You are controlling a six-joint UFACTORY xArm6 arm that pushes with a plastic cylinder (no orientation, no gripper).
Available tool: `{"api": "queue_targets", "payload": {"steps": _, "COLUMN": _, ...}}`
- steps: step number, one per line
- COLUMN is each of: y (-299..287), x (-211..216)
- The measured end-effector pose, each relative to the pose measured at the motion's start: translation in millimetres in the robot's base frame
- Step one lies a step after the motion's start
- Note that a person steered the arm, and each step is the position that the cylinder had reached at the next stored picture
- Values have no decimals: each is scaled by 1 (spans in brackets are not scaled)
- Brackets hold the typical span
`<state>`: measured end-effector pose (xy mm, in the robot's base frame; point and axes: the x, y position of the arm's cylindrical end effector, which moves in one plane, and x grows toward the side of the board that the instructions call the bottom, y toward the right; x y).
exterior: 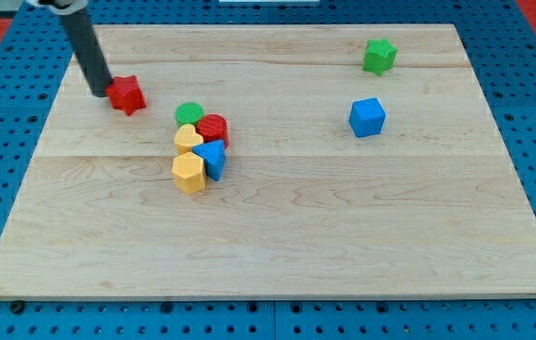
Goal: Move the red star closer to the green star
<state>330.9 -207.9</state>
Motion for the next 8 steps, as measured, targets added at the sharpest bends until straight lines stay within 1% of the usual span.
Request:
{"api": "queue_targets", "payload": {"steps": 2, "y": 48, "x": -2}}
{"api": "queue_targets", "payload": {"steps": 3, "y": 57, "x": -22}}
{"api": "queue_targets", "payload": {"steps": 4, "y": 78, "x": -42}}
{"api": "queue_targets", "payload": {"steps": 5, "y": 108, "x": -32}}
{"api": "queue_targets", "payload": {"steps": 6, "y": 108, "x": -7}}
{"api": "queue_targets", "payload": {"steps": 7, "y": 91, "x": 6}}
{"api": "queue_targets", "payload": {"steps": 8, "y": 64, "x": 10}}
